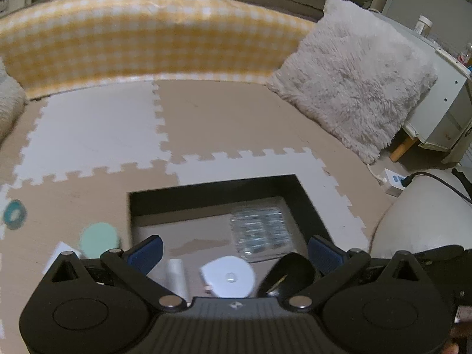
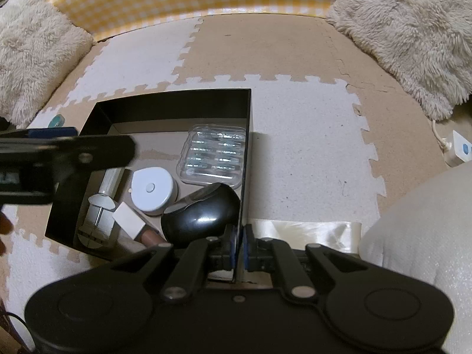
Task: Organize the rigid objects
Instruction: 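Carry the clear case into the black box and release it, then move the left gripper to the white plug charger and grasp it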
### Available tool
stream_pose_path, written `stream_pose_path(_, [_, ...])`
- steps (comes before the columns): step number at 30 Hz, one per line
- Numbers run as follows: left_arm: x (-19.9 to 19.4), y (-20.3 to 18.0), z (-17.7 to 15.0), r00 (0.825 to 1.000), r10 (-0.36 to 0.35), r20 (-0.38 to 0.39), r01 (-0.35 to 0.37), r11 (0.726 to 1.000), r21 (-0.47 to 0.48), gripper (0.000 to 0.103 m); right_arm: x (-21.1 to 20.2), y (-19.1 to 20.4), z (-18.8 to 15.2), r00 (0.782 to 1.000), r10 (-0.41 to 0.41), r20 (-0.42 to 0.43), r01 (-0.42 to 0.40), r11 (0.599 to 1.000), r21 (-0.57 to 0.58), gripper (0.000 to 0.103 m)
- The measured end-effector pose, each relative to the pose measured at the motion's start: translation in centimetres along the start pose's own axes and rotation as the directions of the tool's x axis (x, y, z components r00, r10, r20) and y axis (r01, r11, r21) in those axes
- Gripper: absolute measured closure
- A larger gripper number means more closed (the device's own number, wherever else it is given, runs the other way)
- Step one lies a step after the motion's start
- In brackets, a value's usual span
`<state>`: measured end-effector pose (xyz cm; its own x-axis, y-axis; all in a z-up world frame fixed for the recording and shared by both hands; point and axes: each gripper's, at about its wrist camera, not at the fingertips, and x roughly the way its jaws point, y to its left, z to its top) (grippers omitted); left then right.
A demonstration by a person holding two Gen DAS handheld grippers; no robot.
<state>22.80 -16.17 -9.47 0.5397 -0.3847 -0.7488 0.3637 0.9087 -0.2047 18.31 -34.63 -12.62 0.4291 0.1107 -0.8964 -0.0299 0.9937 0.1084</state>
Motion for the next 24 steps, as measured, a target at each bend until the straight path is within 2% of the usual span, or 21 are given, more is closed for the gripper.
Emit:
stream_pose_path(10, [-2.7, 4.5, -0.7, 0.996, 0.054, 0.069, -0.053, 0.999, -0.004, 0.0, 0.1, 0.3, 0.0, 1.0, -0.008, -0.004, 0.008, 1.0, -0.006, 0.098])
stream_pose_path(16, [-3.6, 8.7, -1.2, 0.988, 0.117, 0.104, -0.11, 0.992, -0.068, 0.0, 0.1, 0.3, 0.0, 1.0, -0.011, -0.005, 0.011, 1.0, -0.009, 0.098])
stream_pose_path(19, [-3.4, 10.6, -1.5, 0.984, 0.153, 0.093, -0.145, 0.986, -0.078, 0.0, 0.0, 0.3, 0.0, 1.0, -0.011, -0.005, 0.01, 1.0, -0.01, 0.098])
stream_pose_path(24, [-2.3, 13.8, -2.2, 0.981, 0.19, 0.03, -0.187, 0.979, -0.08, 0.0, 0.0, 0.4, 0.1, 1.0, -0.011, -0.007, 0.011, 1.0, -0.011, 0.098])
